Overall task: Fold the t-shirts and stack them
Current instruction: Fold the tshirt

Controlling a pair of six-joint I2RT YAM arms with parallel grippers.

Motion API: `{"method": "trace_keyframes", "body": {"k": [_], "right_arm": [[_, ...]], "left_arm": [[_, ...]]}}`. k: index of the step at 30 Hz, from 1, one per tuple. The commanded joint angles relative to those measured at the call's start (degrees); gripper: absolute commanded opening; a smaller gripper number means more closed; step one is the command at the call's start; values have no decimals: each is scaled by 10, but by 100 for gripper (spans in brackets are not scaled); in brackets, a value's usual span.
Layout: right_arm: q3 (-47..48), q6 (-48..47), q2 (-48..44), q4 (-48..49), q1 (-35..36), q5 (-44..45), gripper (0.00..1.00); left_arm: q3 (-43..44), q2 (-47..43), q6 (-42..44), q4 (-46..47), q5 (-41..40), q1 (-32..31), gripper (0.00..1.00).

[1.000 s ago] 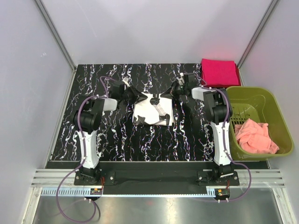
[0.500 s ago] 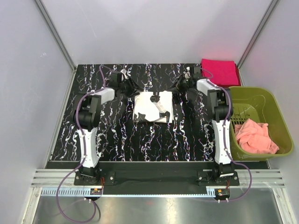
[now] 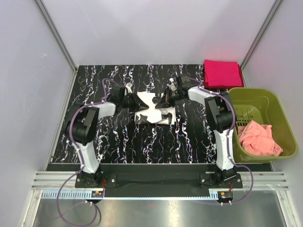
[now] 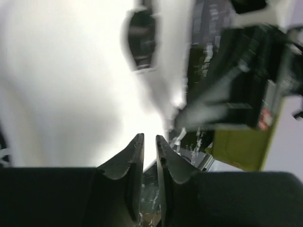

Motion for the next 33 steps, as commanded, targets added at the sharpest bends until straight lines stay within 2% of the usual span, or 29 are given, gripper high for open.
{"method": "trace_keyframes", "body": {"k": [1,4,7,11,14,17,21,29,33], "right_arm": [[-32,4,10,40,-1,-53,0],[-67,-30,21,24,-8,-45,0],[-104,-44,12,24,-30,-32,0],[-91,-82,-26,-45,-32,-8,0],[-82,-97,-67,-82,-18,-6,0],[-81,-92,-88,-80,8,-14,0],[-92,-79,-65,-56,24,-28,0],[-175,-101,-33,-27,11,-19,0],[-218,-106,-63,-33,-14,7,0]], "left_arm": [[-13,46,-28,59,5,15,19],[-25,77,-29,41,-14,33,16],[-28,69,14,-14,-42,33,16],[-10,-1,75,-103,-54,11,22],[-19,-60,75,-131,-53,1,28],[-29,-91,63,-125,-48,-1,33],[-37,-61,52,-120,-44,5,33],[-111,16,23,-51,-53,24,31],[-116,1,66,-97,-83,25,31]]}}
